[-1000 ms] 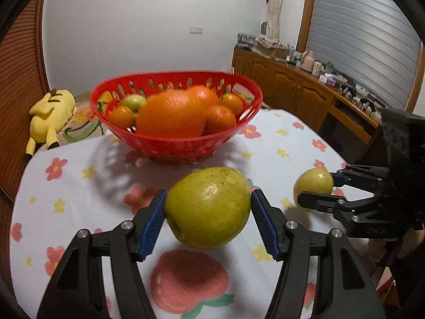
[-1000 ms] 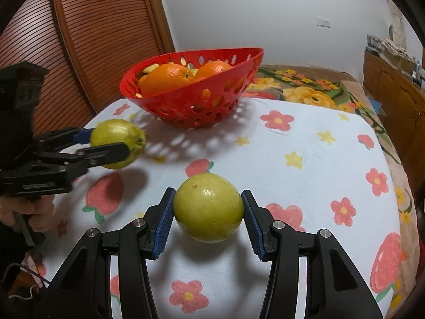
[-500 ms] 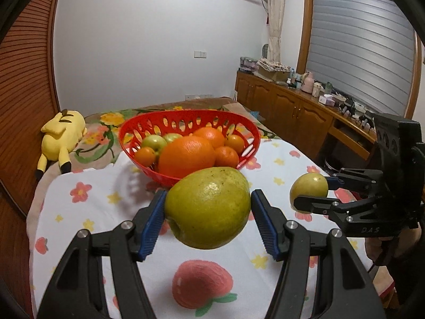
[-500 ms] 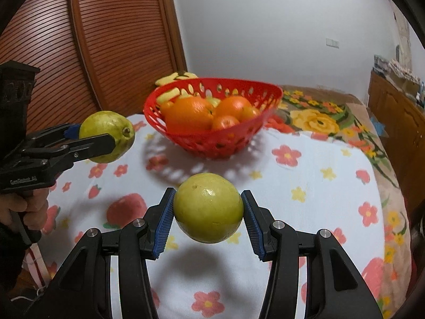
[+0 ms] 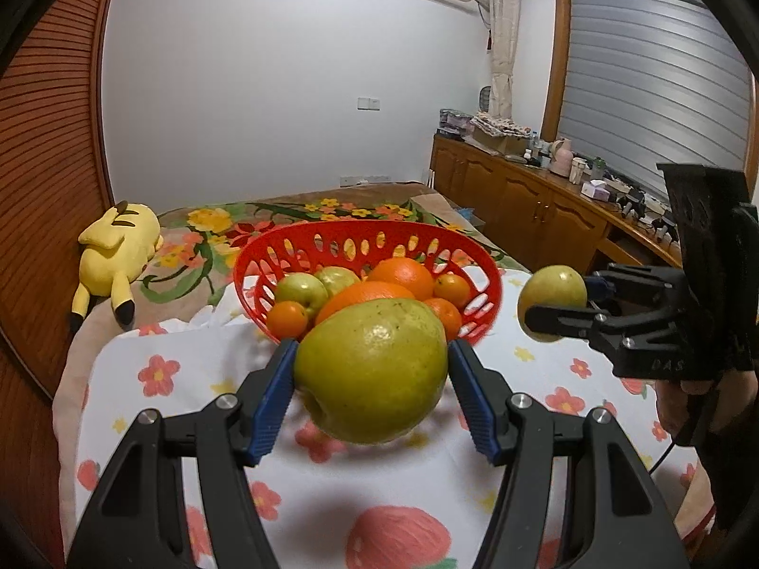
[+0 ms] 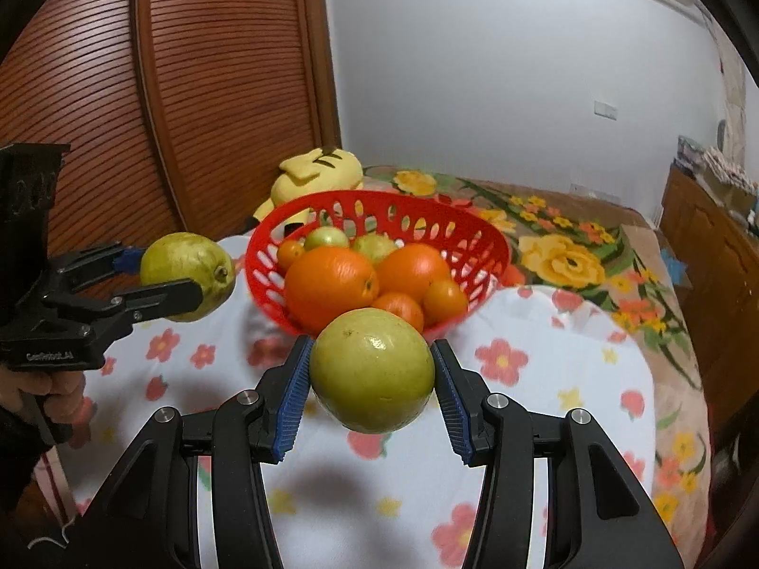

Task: Organize fruits
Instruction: 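Lift and carry both pomelos over the red basket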

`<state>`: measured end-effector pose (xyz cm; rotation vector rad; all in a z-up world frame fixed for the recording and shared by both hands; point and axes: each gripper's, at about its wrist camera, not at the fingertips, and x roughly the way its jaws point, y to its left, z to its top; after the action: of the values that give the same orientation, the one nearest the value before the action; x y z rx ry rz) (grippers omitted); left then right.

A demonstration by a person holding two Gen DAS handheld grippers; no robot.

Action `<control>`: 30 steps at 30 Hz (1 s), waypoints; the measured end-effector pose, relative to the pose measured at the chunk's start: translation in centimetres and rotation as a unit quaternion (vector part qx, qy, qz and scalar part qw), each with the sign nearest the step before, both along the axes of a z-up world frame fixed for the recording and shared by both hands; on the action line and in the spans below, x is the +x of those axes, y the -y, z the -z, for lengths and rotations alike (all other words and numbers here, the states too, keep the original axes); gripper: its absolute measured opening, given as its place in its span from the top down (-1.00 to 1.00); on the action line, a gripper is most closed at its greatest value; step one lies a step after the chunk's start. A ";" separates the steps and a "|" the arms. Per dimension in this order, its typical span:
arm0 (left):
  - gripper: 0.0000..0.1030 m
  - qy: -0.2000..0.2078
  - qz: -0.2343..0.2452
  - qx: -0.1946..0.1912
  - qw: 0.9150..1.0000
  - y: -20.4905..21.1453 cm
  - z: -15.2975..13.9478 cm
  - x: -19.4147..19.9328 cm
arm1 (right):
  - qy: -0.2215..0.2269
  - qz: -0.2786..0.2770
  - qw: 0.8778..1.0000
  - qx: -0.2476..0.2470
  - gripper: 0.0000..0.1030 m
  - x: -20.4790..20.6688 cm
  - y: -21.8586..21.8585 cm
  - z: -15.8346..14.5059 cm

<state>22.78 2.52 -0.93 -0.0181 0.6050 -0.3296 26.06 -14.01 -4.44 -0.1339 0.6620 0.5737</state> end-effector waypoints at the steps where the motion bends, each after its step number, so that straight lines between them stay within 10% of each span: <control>1: -0.22 0.000 -0.001 0.001 1.000 -0.1 0.0 0.3 | 0.000 -0.001 1.000 -0.001 0.02 0.6 -0.1 -0.1; 30: -0.22 -0.020 0.000 0.023 1.000 0.7 0.9 12.2 | -0.026 -0.008 0.999 -0.032 0.01 13.6 -1.2 2.7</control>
<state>35.03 1.77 -1.84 0.0201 0.6531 -0.3166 39.71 -12.84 -7.09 -0.1842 0.7308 0.5736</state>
